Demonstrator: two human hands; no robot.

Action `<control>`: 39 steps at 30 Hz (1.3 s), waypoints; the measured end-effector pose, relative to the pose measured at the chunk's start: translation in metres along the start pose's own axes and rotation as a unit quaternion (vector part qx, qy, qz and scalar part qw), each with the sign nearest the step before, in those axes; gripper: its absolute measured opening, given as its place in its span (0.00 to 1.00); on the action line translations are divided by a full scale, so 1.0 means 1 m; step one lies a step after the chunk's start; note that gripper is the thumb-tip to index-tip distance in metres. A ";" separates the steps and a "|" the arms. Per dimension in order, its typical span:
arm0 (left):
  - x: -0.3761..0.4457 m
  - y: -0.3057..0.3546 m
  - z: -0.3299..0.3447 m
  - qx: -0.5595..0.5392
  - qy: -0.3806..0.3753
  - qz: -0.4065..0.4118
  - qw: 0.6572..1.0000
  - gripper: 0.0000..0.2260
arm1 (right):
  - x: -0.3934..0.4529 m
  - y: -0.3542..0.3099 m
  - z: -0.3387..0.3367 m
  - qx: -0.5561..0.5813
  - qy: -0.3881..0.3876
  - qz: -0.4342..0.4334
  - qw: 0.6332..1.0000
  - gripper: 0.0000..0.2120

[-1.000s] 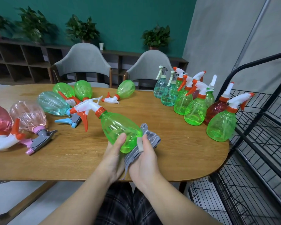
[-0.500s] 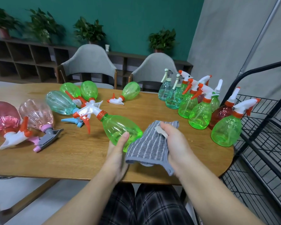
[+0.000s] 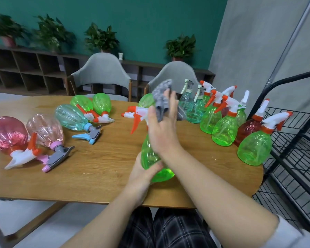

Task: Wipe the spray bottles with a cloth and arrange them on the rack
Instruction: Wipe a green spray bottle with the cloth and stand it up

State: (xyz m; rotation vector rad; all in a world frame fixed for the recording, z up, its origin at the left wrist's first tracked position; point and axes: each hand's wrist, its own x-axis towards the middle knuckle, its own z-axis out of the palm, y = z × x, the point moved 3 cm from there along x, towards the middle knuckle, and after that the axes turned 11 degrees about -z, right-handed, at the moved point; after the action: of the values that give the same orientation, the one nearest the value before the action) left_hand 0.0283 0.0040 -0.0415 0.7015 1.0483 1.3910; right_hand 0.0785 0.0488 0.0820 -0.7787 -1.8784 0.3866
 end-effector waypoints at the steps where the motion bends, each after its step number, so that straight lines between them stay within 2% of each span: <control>1: 0.000 0.000 0.001 0.023 0.000 0.014 1.000 0.38 | 0.000 0.000 0.005 -0.085 -0.055 -0.017 0.995 0.32; 3: 0.000 0.000 0.002 0.047 -0.003 0.036 0.998 0.36 | -0.003 0.000 0.014 -0.241 -0.150 -0.052 0.957 0.34; 4: 0.000 0.000 0.002 0.051 -0.004 0.041 0.998 0.35 | -0.003 -0.002 0.015 -0.284 -0.171 -0.069 0.941 0.36; 6: 0.001 -0.001 0.001 0.069 -0.002 0.049 0.996 0.36 | 0.001 -0.004 0.015 -0.326 -0.177 -0.106 0.923 0.38; 8: 0.001 -0.002 0.000 0.092 -0.002 0.057 0.994 0.37 | 0.011 -0.005 0.013 -0.354 -0.162 -0.149 0.909 0.35; 12: 0.000 -0.004 0.000 0.137 -0.002 0.065 0.988 0.36 | 0.035 -0.008 -0.001 -0.315 -0.163 -0.190 0.915 0.20; 18: -0.003 -0.003 0.002 0.175 -0.023 0.058 0.983 0.36 | 0.055 -0.010 -0.013 -0.315 -0.210 -0.164 0.911 0.13; 21: -0.005 -0.001 0.003 0.178 -0.027 0.052 0.982 0.34 | 0.056 -0.014 -0.008 -0.307 -0.228 -0.166 0.909 0.13; 24: -0.006 0.000 0.002 0.180 -0.031 0.053 0.982 0.31 | 0.056 -0.020 -0.007 -0.263 -0.273 -0.155 0.912 0.14; 26: -0.006 0.000 0.002 0.189 -0.030 0.055 0.980 0.33 | 0.054 -0.028 -0.008 -0.221 -0.298 -0.156 0.915 0.14; 27: -0.006 -0.001 0.003 0.193 -0.030 0.055 0.979 0.35 | 0.053 -0.033 -0.009 -0.235 -0.306 -0.176 0.906 0.16; 29: -0.005 -0.003 0.003 0.194 -0.032 0.052 0.979 0.37 | 0.049 -0.040 -0.007 -0.326 -0.311 -0.226 0.864 0.19; 31: -0.006 -0.003 0.003 0.196 -0.027 0.049 0.979 0.37 | 0.046 -0.044 -0.004 -0.390 -0.288 -0.285 0.827 0.17; 33: -0.006 -0.002 0.002 0.204 -0.024 0.050 0.977 0.37 | 0.041 -0.049 0.000 -0.374 -0.217 -0.384 0.816 0.10; 35: -0.007 0.000 0.004 0.222 -0.024 0.053 0.973 0.35 | 0.028 -0.048 0.003 -0.296 -0.154 -0.500 0.799 0.04; 37: -0.008 0.002 0.003 0.226 -0.015 0.061 0.972 0.28 | 0.017 -0.037 0.008 -0.275 -0.165 -0.568 0.758 0.04; 39: -0.007 0.004 0.001 0.214 -0.004 0.068 0.974 0.26 | 0.009 -0.024 0.010 -0.321 -0.187 -0.588 0.719 0.10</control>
State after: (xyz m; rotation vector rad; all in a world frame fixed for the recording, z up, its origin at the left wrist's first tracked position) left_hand 0.0286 -0.0024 -0.0366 1.1096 1.3328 1.2851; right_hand 0.0589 0.0381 0.0974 0.2577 -2.4937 -1.0408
